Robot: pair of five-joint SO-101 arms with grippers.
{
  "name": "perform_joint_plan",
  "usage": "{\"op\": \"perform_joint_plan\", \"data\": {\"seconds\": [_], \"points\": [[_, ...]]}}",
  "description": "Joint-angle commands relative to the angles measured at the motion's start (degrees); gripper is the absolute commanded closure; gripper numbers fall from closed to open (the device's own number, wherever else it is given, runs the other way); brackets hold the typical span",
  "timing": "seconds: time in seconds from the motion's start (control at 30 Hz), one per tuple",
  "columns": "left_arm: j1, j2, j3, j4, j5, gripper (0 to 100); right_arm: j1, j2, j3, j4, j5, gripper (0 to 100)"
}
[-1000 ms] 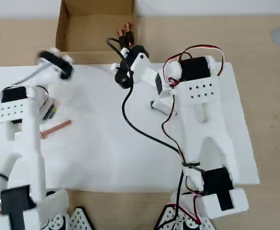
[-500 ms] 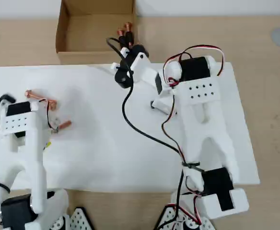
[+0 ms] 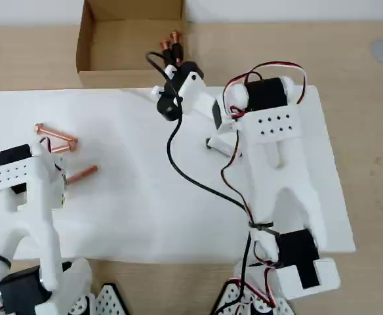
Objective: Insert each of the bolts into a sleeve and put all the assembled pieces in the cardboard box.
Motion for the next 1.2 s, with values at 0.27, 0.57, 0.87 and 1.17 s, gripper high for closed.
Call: {"op": "perform_joint_plan", "data": {"seconds": [0.27,0.57,0.87,1.17], "points": [[1.49,-1.63,6.77,-16.00,5.19,87,0.48,-2.77,0.04,-0.44,0.09,98.7],[1.85,-1.19,5.89,-14.59,5.36,87,0.48,-3.03,0.04,-0.44,0.09,98.7],[1.67,-1.19,9.67,-26.46,5.36,87,0.48,-2.95,0.04,-0.44,0.09,98.7],[1.76,-1.19,10.37,-25.93,5.19,87,0.48,-3.03,0.04,-0.35,0.09,98.7]]}}
